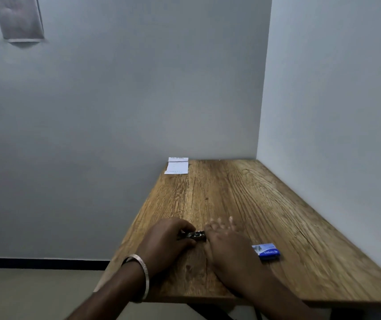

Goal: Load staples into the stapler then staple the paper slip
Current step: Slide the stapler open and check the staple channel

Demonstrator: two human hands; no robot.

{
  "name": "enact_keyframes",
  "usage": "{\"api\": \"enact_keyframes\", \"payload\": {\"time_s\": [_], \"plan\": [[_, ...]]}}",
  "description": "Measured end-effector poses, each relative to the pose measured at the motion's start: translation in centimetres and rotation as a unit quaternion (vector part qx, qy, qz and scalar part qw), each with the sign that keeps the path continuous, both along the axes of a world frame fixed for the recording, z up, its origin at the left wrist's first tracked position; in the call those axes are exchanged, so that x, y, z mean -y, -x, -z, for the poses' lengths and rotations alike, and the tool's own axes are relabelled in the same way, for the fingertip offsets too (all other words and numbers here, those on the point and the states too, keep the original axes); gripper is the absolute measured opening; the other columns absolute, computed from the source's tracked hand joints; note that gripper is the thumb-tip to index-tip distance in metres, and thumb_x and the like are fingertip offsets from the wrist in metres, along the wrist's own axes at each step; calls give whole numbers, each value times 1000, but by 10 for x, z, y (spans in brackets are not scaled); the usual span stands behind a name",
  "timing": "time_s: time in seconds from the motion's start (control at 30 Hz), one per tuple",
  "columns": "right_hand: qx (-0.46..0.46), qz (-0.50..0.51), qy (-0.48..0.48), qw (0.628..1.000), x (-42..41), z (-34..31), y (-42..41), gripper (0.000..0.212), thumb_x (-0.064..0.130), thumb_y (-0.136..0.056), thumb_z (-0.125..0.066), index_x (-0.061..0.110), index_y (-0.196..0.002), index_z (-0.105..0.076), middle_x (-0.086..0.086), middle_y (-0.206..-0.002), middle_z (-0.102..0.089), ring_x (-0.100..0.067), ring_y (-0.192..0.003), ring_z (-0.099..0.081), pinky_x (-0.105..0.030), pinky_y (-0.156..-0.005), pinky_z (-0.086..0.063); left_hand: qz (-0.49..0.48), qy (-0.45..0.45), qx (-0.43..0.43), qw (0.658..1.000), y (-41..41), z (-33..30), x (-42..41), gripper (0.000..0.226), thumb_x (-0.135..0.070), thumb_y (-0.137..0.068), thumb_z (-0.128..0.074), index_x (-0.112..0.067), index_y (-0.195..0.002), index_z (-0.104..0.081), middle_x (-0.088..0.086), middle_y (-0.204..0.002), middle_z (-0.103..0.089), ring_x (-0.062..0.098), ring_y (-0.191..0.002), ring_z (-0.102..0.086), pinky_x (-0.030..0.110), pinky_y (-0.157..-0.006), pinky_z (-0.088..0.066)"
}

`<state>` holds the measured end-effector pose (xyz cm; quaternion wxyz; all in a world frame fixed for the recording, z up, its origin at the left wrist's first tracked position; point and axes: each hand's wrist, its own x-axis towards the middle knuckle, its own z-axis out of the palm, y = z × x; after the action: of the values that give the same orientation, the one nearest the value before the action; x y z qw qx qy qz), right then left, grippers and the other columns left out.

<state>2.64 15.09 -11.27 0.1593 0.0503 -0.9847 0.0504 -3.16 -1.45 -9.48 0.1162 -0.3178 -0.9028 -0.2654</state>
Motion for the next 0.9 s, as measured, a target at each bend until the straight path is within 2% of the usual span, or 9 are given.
{"api": "enact_keyframes", "payload": {"time_s": [0.13, 0.27, 0.37, 0.43, 0.5, 0.6, 0.63, 0.8, 0.9], "plan": [[-16, -8, 41, 999, -1, 0, -2, 48, 25, -103, -29, 11, -149, -35, -8, -158, -37, -20, -148, -28, -40, -124, -1, 0, -15, -10, 1000, 1, 3, -5, 25, -25, -87, -71, -28, -112, -72, -12, -106, -72, 0, -94, -62, 16, -83, -50], [-100, -7, 122, 987, -6, -7, -8, 42, 23, -102, -40, 14, -142, -47, -4, -146, -53, -17, -140, -42, -40, -125, -8, 2, -2, -4, 1000, 2, 3, -3, 23, -26, -89, -68, -31, -111, -70, -14, -106, -70, -1, -93, -60, 16, -82, -50], [-152, 33, 145, 977, -30, -20, -14, 29, 26, -98, -55, 21, -124, -65, 3, -117, -72, -12, -108, -65, -44, -120, -28, -7, 21, 4, 1000, 6, 1, 4, 29, -32, -87, -69, -34, -116, -65, -18, -109, -64, -1, -96, -56, 15, -81, -46], [-138, 48, 137, 980, -53, -29, -15, 27, 33, -93, -64, 27, -118, -70, 8, -109, -75, -8, -99, -66, -43, -111, -40, -1, 15, 2, 1000, 8, -3, 7, 29, -36, -86, -69, -36, -115, -64, -21, -107, -63, -1, -97, -56, 15, -79, -45], [-98, 36, 156, 982, -70, -37, -12, 30, 37, -87, -71, 28, -115, -72, 10, -107, -76, -6, -98, -67, -33, -98, -48, 17, 1, -12, 1000, 8, -11, 2, 26, -36, -87, -69, -36, -112, -66, -20, -105, -65, -2, -96, -57, 15, -77, -46], [-11, 5, 189, 982, -81, -40, -4, 32, 36, -84, -76, 28, -115, -72, 12, -107, -73, -1, -84, -69, -7, -67, -46, 70, 29, -34, 997, 9, -23, -21, 24, -35, -88, -67, -33, -112, -68, -16, -107, -68, -1, -94, -58, 16, -79, -50], [7, -7, 187, 982, -82, -40, -1, 32, 35, -83, -77, 27, -115, -72, 12, -107, -73, 0, -81, -69, -6, -63, -46, 87, 49, -36, 994, 9, -26, -30, 25, -35, -89, -66, -32, -114, -68, -13, -109, -68, -1, -95, -59, 19, -80, -52], [35, -61, 211, 975, -86, -32, 8, 22, 24, -82, -78, 32, -102, -79, 11, -90, -76, -1, -81, -68, -29, -75, -59, 136, 119, -42, 983, 15, -33, -60, 27, -32, -93, -61, -29, -118, -68, -7, -114, -69, 5, -96, -62, 30, -83, -57], [28, -73, 230, 970, -89, -28, 9, 20, 23, -80, -79, 33, -97, -79, 12, -87, -74, -2, -81, -68, -29, -76, -60, 144, 133, -44, 980, 20, -31, -63, 25, -31, -92, -62, -31, -116, -70, -8, -112, -69, 5, -94, -63, 31, -81, -58]]}}
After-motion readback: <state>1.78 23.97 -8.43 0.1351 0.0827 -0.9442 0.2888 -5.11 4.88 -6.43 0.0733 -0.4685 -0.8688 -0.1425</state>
